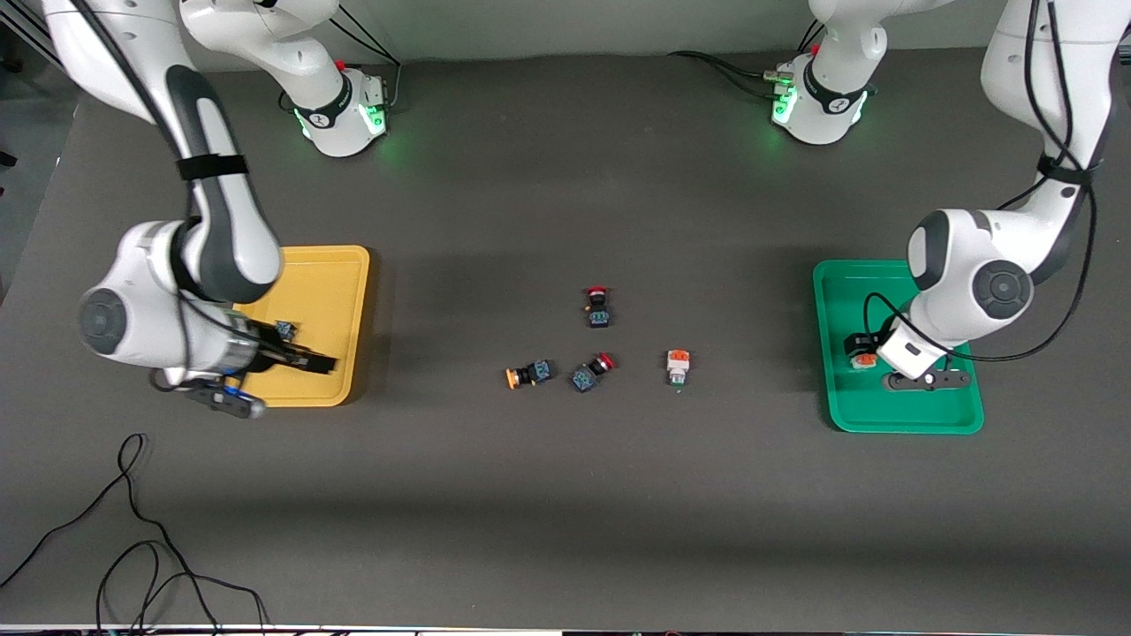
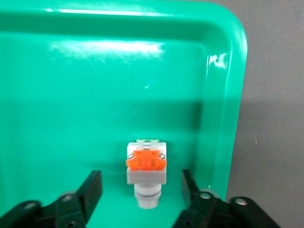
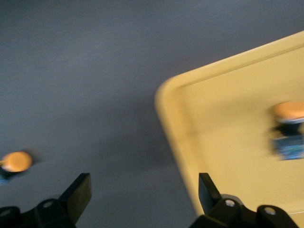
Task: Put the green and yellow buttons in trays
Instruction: 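Release both buttons into their trays and lift both grippers, then reach the right gripper to another yellow button while the left gripper reaches a white one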
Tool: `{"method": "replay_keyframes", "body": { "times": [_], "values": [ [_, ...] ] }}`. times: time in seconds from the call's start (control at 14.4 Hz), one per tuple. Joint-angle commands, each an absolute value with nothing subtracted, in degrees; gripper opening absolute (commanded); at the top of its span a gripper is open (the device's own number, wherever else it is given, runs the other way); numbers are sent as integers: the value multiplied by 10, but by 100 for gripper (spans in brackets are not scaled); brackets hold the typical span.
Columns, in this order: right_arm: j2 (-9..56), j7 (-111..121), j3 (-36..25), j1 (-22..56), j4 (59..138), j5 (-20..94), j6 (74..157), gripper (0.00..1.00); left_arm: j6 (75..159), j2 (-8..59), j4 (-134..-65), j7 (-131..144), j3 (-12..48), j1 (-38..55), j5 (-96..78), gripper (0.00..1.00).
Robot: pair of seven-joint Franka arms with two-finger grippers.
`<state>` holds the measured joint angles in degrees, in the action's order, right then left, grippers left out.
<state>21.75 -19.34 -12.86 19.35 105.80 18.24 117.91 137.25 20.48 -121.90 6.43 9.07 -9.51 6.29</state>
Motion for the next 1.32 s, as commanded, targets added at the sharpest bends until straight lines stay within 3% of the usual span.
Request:
{"method": "replay_keyframes", "body": {
  "times": [0.0, 0.21, 0.48, 0.69, 1.25],
  "values": [
    [290, -302, -77, 196, 985, 199, 1192, 100, 1228, 164, -1141, 48, 95, -104, 70, 100],
    [345, -478, -10, 214, 938, 190, 1258, 100, 1090, 162, -1027, 46, 98, -102, 61, 100],
    [370, -653, 16, 249, 927, 186, 1296, 100, 1032, 162, -963, 70, 100, -71, 23, 100],
    [388, -782, 24, 284, 925, 121, 1318, 100, 1043, 170, -954, 192, 101, 1, 16, 100],
    [490, -962, 48, 291, 878, -20, 1389, 99, 1140, 215, -949, 425, 100, 194, 22, 100]
  ]
}}
